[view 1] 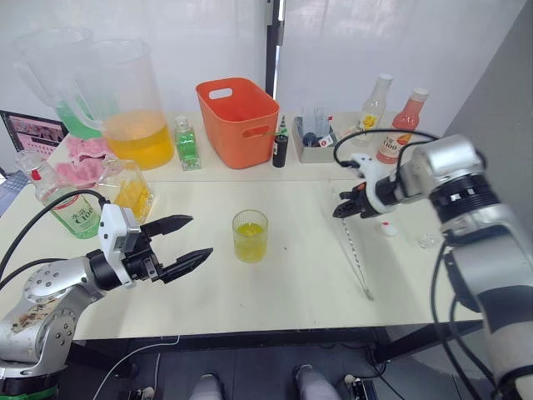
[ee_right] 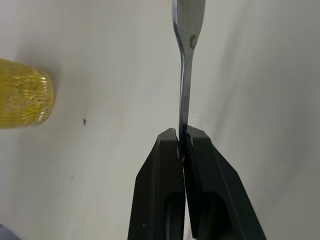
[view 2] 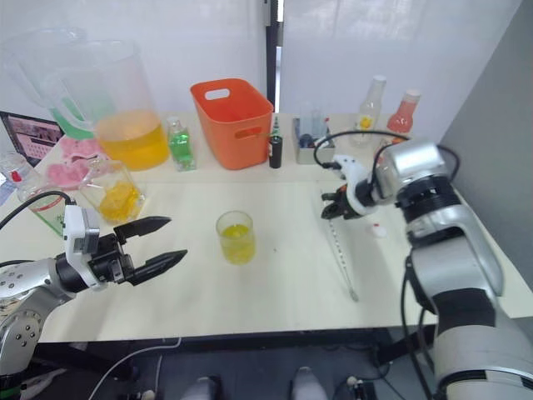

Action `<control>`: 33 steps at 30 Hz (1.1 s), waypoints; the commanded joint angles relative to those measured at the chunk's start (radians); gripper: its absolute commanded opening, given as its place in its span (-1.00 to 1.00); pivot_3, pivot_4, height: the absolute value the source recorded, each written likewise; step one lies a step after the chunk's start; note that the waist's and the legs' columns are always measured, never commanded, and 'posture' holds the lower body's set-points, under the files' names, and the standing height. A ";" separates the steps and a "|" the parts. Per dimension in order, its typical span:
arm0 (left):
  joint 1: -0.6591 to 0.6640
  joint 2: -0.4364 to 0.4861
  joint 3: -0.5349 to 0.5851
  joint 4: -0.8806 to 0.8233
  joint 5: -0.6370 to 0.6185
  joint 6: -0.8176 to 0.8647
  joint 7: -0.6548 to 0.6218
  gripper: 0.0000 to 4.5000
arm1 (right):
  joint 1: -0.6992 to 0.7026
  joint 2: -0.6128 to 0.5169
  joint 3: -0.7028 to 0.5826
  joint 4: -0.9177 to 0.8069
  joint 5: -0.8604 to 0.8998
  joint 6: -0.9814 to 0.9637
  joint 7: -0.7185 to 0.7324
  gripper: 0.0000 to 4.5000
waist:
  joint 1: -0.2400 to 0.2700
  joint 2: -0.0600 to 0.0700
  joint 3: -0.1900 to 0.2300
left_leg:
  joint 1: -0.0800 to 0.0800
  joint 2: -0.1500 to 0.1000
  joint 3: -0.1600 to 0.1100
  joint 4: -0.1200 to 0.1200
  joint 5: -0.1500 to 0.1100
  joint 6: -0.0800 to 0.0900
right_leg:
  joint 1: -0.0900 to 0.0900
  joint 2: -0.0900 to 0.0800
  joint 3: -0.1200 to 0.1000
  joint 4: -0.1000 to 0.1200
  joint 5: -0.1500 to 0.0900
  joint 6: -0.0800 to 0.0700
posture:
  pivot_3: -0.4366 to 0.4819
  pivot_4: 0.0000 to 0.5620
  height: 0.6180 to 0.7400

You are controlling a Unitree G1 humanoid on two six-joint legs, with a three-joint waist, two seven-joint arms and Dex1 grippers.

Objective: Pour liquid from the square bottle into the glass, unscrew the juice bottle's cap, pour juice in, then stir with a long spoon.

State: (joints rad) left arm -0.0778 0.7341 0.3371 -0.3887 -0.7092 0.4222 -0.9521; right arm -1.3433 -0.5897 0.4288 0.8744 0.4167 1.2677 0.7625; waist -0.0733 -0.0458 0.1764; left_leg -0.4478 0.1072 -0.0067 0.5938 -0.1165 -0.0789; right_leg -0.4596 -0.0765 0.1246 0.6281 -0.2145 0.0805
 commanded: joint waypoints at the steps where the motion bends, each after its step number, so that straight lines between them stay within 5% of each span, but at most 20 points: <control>1: 0.008 0.011 0.037 -0.039 -0.016 -0.010 0.008 0.98 | -0.038 0.030 -0.053 0.128 -0.088 -0.103 -0.004 -1.00 | 0.007 0.000 0.000 | 0.000 0.000 0.000 0.000 0.000 0.000 | 0.000 0.000 0.000 0.000 0.000 0.000 | -0.05 -0.47 0.85; 9: -0.005 0.028 0.039 -0.030 0.005 -0.022 0.010 0.98 | -0.038 0.101 -0.118 0.253 -0.204 -0.215 0.010 -1.00 | 0.002 0.000 0.000 | -0.001 0.000 0.000 0.001 0.000 0.000 | 0.000 0.000 0.000 0.000 0.000 0.001 | -0.05 -0.47 0.85; 18: -0.013 0.070 0.032 0.011 0.017 -0.028 -0.030 1.00 | -0.042 0.065 -0.135 0.183 -0.272 -0.197 0.118 0.36 | 0.001 0.000 0.000 | -0.001 0.000 0.000 0.001 0.000 0.000 | 0.000 0.000 0.000 0.001 0.000 0.001 | -0.05 -0.47 0.85; 22: -0.066 0.136 0.005 0.121 0.057 -0.010 -0.079 1.00 | -0.003 -0.104 -0.176 -0.101 -0.239 -0.100 0.196 0.95 | 0.010 0.003 0.002 | -0.002 0.000 0.000 0.001 0.000 0.000 | -0.001 0.000 0.000 0.001 0.000 0.001 | -0.05 -0.47 0.85; 27: -0.099 0.171 -0.013 0.190 0.086 -0.012 -0.099 1.00 | 0.108 -0.185 -0.230 -0.357 -0.206 -0.073 0.197 0.98 | 0.005 0.003 0.002 | -0.001 0.000 0.000 0.000 -0.001 -0.001 | 0.000 -0.001 0.000 0.000 -0.003 0.002 | -0.05 -0.47 0.85; 31: -0.119 0.199 -0.019 0.344 0.193 -0.132 -0.132 1.00 | 0.482 -0.241 -0.655 -0.880 -0.022 -0.125 0.198 0.98 | 0.011 0.002 0.002 | 0.002 0.000 -0.001 -0.002 -0.001 -0.001 | 0.001 0.000 -0.001 0.002 -0.004 0.003 | -0.05 -0.47 0.85; 33: -0.114 0.195 -0.029 0.385 0.223 -0.166 -0.137 1.00 | 0.644 -0.248 -0.755 -1.034 0.012 -0.176 0.202 0.98 | 0.018 0.004 0.002 | 0.001 -0.001 -0.001 -0.003 -0.001 -0.001 | 0.001 -0.001 -0.001 0.002 -0.003 0.006 | -0.05 -0.47 0.85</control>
State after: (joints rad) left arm -0.1865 0.9232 0.2980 -0.0101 -0.5068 0.2999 -1.0785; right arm -0.7198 -0.8106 -0.2159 -0.0180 0.3856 1.1459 0.9607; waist -0.0556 -0.0422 0.1779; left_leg -0.4461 0.1065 -0.0077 0.5915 -0.1174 -0.0804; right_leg -0.4585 -0.0772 0.1239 0.6307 -0.2176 0.0881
